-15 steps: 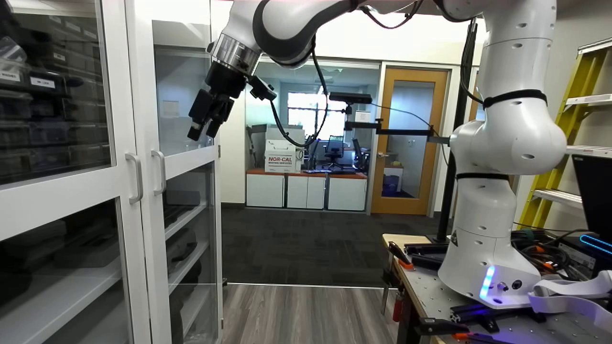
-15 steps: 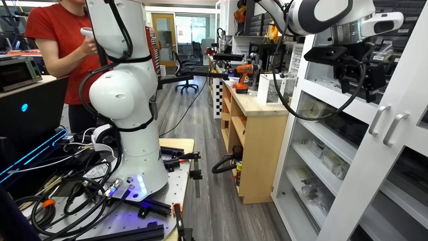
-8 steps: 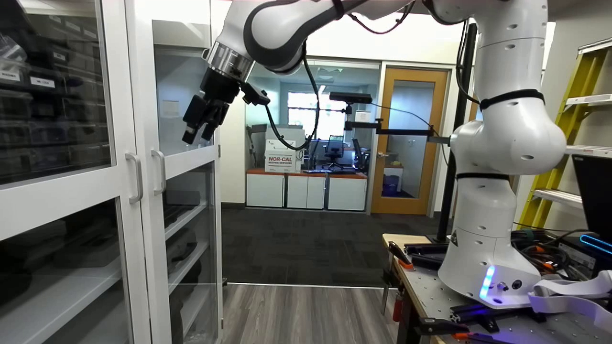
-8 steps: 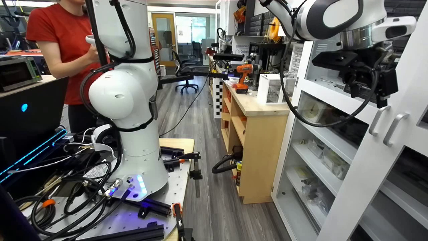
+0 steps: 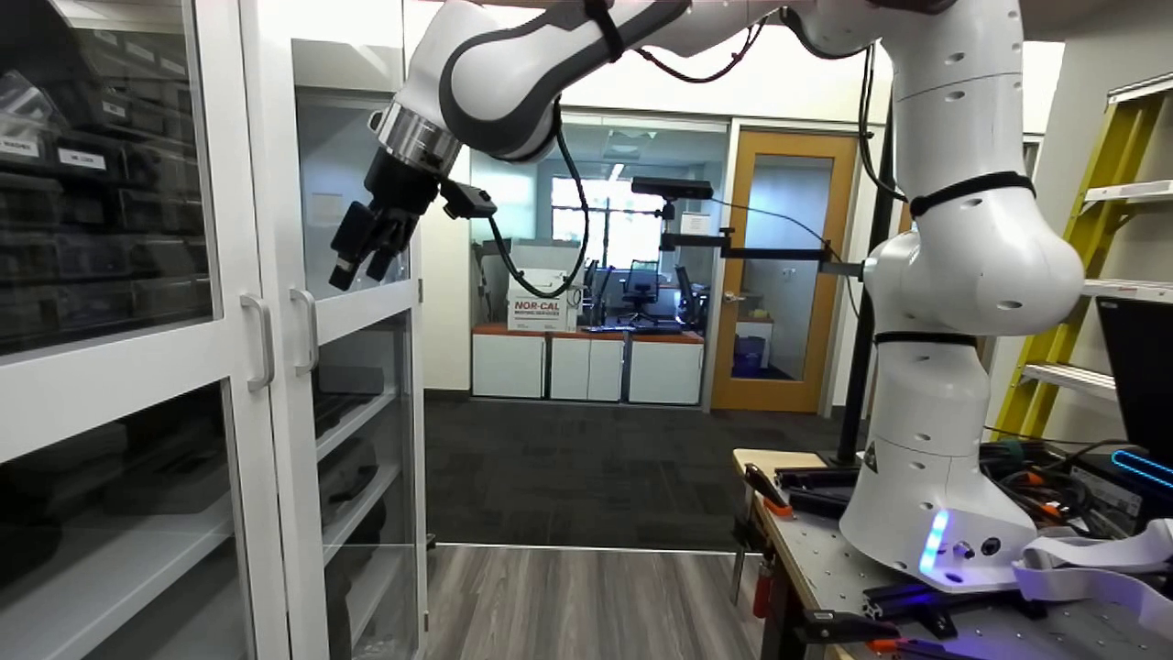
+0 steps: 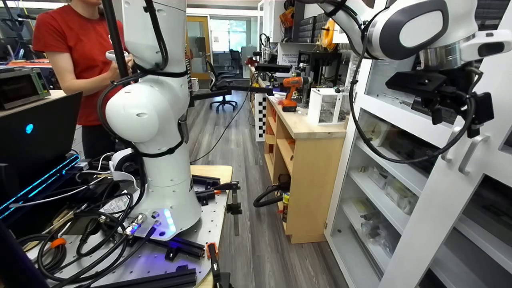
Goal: Open the right cabinet door
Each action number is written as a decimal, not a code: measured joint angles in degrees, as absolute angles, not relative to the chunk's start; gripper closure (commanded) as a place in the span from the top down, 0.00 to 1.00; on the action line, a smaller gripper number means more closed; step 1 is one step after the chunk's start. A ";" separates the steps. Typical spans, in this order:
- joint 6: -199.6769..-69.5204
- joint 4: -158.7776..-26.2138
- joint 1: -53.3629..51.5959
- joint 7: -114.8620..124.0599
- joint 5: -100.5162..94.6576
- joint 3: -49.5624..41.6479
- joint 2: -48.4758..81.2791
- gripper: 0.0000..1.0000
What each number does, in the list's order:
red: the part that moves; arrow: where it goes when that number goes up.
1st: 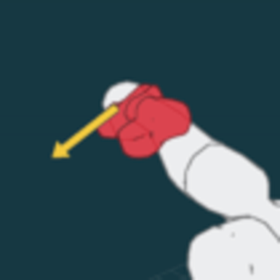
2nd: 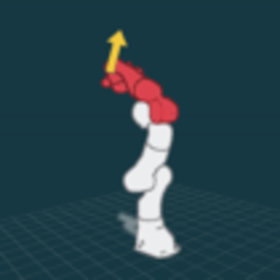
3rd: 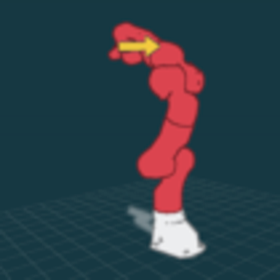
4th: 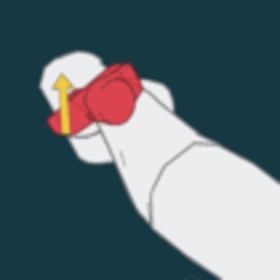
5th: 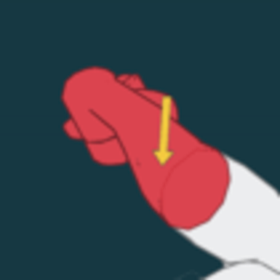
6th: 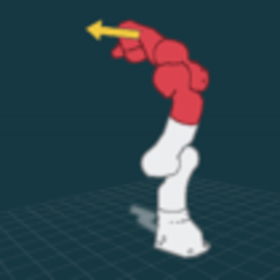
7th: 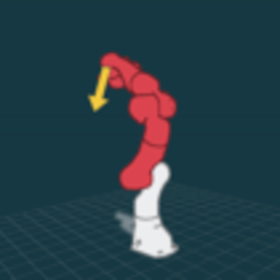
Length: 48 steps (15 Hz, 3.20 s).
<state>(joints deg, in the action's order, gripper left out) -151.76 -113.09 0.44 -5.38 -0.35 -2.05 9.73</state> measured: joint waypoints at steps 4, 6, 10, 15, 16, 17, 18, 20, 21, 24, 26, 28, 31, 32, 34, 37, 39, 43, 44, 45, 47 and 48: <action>-152.52 -111.00 1.43 -7.87 0.90 -2.00 12.38 1.00; -152.58 -110.05 1.79 -8.83 1.48 -1.95 13.57 1.00; -152.59 -108.07 2.22 -9.97 1.85 -1.62 15.83 1.00; -152.59 -105.53 2.45 -10.62 1.99 -1.13 18.43 1.00; -152.59 -105.01 2.46 -10.63 1.99 -1.05 18.94 1.00; -152.59 -104.47 2.47 -10.63 1.99 -0.98 19.46 1.00; -152.59 -103.90 2.49 -10.63 1.99 -0.92 19.97 1.00; -152.59 -102.88 2.51 -10.63 1.99 -0.74 20.94 0.74; -152.59 -102.36 2.54 -10.63 2.00 -0.66 21.39 0.67; -152.59 -101.19 2.56 -10.63 2.02 -0.37 22.49 0.46; -152.59 -100.59 2.56 -10.63 2.02 -0.25 22.98 0.33; -152.59 -100.33 2.56 -10.63 2.03 -0.23 23.12 0.20; -152.60 -100.11 2.73 -10.63 2.05 -0.08 23.12 0.04; -152.60 -100.07 2.86 -10.69 2.06 0.02 23.12 0.02; -152.60 -100.06 3.26 -10.91 2.89 0.55 23.13 0.05; -152.60 -100.08 4.04 -11.49 3.77 1.30 23.13 0.05; -152.59 -100.08 4.24 -12.05 3.89 1.50 23.13 0.05; -152.59 -100.29 4.58 -12.68 3.95 1.81 22.98 0.05; -152.59 -100.44 4.62 -12.74 3.95 1.83 22.86 0.05; -152.59 -100.62 4.66 -12.88 3.96 1.87 22.74 0.05; -152.60 -101.21 4.76 -13.25 4.00 1.92 22.35 0.05; -152.62 -101.72 4.86 -13.48 4.13 1.96 21.96 0.05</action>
